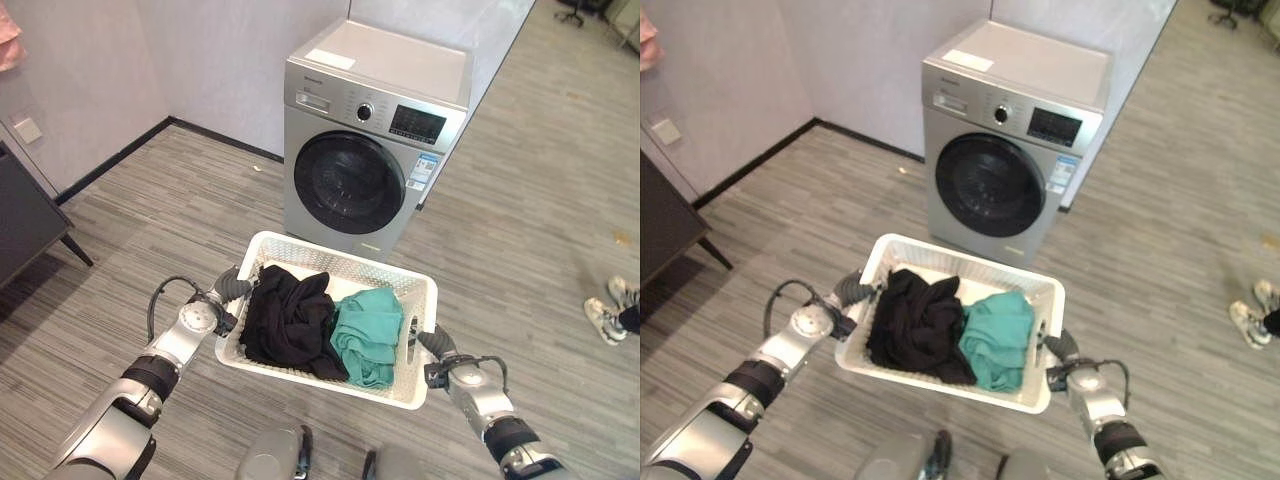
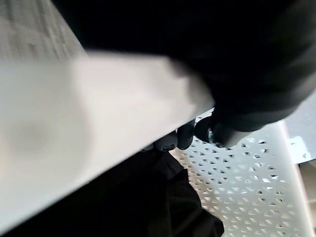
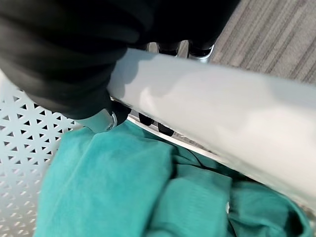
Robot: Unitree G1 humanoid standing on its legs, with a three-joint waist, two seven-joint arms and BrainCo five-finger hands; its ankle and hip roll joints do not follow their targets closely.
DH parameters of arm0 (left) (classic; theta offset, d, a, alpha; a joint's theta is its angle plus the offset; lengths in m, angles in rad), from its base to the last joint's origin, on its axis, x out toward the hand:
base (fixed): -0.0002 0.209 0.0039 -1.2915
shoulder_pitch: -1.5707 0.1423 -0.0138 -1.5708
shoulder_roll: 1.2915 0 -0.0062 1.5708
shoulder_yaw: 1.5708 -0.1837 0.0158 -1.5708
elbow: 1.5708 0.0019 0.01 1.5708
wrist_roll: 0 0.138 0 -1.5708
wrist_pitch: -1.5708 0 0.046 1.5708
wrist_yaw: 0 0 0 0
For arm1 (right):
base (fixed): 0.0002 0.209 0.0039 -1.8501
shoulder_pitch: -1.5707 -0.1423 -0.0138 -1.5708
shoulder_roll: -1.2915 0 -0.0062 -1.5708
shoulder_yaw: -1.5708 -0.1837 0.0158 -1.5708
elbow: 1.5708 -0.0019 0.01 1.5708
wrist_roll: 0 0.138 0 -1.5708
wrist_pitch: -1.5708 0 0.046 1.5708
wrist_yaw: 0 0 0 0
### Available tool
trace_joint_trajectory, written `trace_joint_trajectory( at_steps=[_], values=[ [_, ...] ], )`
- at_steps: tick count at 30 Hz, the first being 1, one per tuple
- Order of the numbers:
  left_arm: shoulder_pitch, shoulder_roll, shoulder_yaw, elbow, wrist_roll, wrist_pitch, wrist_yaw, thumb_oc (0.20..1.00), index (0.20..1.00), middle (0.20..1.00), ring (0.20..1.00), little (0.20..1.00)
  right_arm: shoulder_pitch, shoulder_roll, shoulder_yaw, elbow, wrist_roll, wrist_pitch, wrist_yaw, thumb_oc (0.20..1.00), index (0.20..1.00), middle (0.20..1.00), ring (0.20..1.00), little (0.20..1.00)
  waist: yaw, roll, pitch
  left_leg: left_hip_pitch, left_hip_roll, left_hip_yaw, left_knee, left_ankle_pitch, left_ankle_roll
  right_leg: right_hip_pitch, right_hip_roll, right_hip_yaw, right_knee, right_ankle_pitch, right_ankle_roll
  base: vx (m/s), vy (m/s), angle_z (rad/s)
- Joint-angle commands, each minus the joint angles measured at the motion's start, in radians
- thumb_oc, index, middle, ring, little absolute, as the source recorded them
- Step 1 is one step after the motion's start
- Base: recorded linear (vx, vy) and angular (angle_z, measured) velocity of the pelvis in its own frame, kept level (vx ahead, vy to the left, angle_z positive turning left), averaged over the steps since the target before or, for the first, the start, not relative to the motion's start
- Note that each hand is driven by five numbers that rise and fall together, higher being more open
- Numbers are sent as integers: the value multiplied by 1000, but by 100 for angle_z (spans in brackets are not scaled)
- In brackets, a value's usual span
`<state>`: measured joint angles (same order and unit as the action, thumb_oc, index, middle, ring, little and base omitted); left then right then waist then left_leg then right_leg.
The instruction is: Grab the laundry basket,head to the washer,open it,put in the laundry and shut it.
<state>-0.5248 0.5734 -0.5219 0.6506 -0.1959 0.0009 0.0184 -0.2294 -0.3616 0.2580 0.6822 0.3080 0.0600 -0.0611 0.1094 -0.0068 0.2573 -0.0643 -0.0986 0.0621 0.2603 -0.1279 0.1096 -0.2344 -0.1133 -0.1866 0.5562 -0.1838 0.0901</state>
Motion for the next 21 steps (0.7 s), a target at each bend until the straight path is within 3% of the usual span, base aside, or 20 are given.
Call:
trace_joint_trajectory(
  at_steps=[1, 3, 5, 6, 7, 8, 10, 11, 12, 13, 14, 16, 18, 19, 20, 21],
  values=[
    [-17, 24, 46, 43, -6, -51, 41, 200, 200, 200, 200, 200, -18, -100, -77, -51, 91, -105, 57, 200, 200, 200, 200, 200, -18, 0, -92, 87, 75, -113, -194, 79, -63, 63, 11, 65, -342, 151, 48, 332, -132, 57],
    [-20, 1, 47, 59, 3, -55, 47, 200, 200, 200, 200, 200, -2, -108, -101, -64, 94, -108, 55, 200, 200, 200, 200, 200, -49, -3, -88, 105, 64, -150, -175, 41, -74, 5, -10, 160, -453, 224, 74, 339, -110, 117],
    [-22, -9, 44, 67, 12, -59, 51, 200, 200, 200, 200, 200, 1, -110, -109, -65, 92, -111, 52, 200, 200, 200, 200, 200, -61, -3, -85, 120, 63, -160, -158, 17, -77, -12, -20, 175, -481, 251, 80, 361, -131, 128],
    [-34, -23, 29, 83, 28, -60, 52, 200, 200, 200, 200, 200, 15, -114, -122, -73, 90, -117, 51, 200, 200, 200, 200, 200, -69, -19, -97, 145, 64, -165, -114, -44, -89, 26, -43, 134, -507, 257, 86, 427, -175, 43],
    [-34, -23, 29, 83, 28, -60, 52, 200, 200, 200, 200, 200, 15, -114, -123, -74, 90, -117, 51, 200, 200, 200, 200, 200, -70, -18, -97, 145, 65, -166, -114, -45, -89, 28, -43, 132, -508, 257, 86, 595, -294, 39],
    [-36, -36, 28, 92, 32, -64, 47, 200, 200, 200, 200, 200, 23, -126, -132, -79, 87, -120, 51, 200, 200, 200, 200, 200, -83, -26, -124, 169, 95, -164, -70, -56, -115, 58, -36, 110, -485, 273, 76, 474, -262, 64],
    [-29, -42, 29, 114, 30, -67, 50, 200, 200, 200, 200, 200, 36, -132, -136, -80, 91, -123, 46, 200, 200, 200, 200, 200, -101, -19, -148, 169, 164, -154, 27, 4, -158, 94, 3, 85, -468, 253, 55, 507, -335, 84],
    [-21, -44, 35, 108, 24, -65, 50, 200, 200, 200, 200, 200, 43, -135, -137, -87, 102, -126, 41, 200, 200, 200, 200, 200, -105, -17, -139, 102, 211, -139, 197, 72, -180, 127, 18, 61, -473, 242, 33, 267, -320, 69],
    [-16, -47, 37, 94, 21, -60, 49, 200, 200, 200, 200, 200, 50, -138, -136, -99, 107, -125, 40, 200, 200, 200, 200, 200, -102, -33, -128, 42, 214, -138, 313, 108, -167, 145, 20, 55, -483, 242, 13, 119, -220, 46],
    [-16, -47, 37, 94, 21, -59, 49, 200, 200, 200, 200, 200, 51, -138, -137, -100, 107, -125, 40, 200, 200, 200, 200, 200, -103, -30, -129, 33, 217, -142, 327, 102, -168, 144, 23, 52, -482, 242, 13, 123, -292, 29],
    [-19, -51, 39, 90, 16, -60, 45, 200, 200, 200, 200, 200, 60, -144, -138, -114, 122, -132, 39, 200, 200, 200, 200, 200, -88, -44, -101, -48, 209, -152, 451, 117, -140, 185, 60, 63, -505, 227, -21, 120, -245, 18],
    [-34, -60, 38, 87, 6, -55, 49, 200, 200, 200, 200, 200, 70, -147, -149, -119, 140, -134, 26, 200, 200, 200, 200, 200, -85, -52, -91, -117, 239, -118, 382, 91, -131, 210, 67, 43, -538, 213, -21, 164, -194, -4],
    [-31, -68, 48, 77, 2, -55, 50, 200, 200, 200, 200, 200, 75, -142, -163, -126, 141, -136, 21, 200, 200, 200, 200, 200, -68, -49, -87, -124, 225, -97, 207, 61, -136, 237, 68, 52, -558, 200, -11, 211, 34, -37],
    [-27, -62, 52, 73, 3, -59, 54, 200, 200, 200, 200, 200, 76, -143, -165, -126, 138, -139, 22, 200, 200, 200, 200, 200, -52, -42, -87, -132, 199, -111, 66, 93, -150, 248, 73, 60, -561, 190, -6, 148, 83, -39],
    [-27, -62, 52, 73, 4, -59, 54, 200, 200, 200, 200, 200, 76, -143, -165, -127, 138, -139, 22, 200, 200, 200, 200, 200, -53, -46, -88, -128, 196, -110, 52, 103, -149, 246, 69, 60, -562, 191, -6, 239, 152, -74],
    [-7, -60, 62, 52, 4, -69, 53, 200, 200, 200, 200, 200, 88, -142, -171, -124, 124, -143, 23, 200, 200, 200, 200, 200, -42, -16, -102, -90, 209, -113, -136, 151, -167, 256, 79, 59, -546, 170, 4, 226, 139, -78]
  ],
)
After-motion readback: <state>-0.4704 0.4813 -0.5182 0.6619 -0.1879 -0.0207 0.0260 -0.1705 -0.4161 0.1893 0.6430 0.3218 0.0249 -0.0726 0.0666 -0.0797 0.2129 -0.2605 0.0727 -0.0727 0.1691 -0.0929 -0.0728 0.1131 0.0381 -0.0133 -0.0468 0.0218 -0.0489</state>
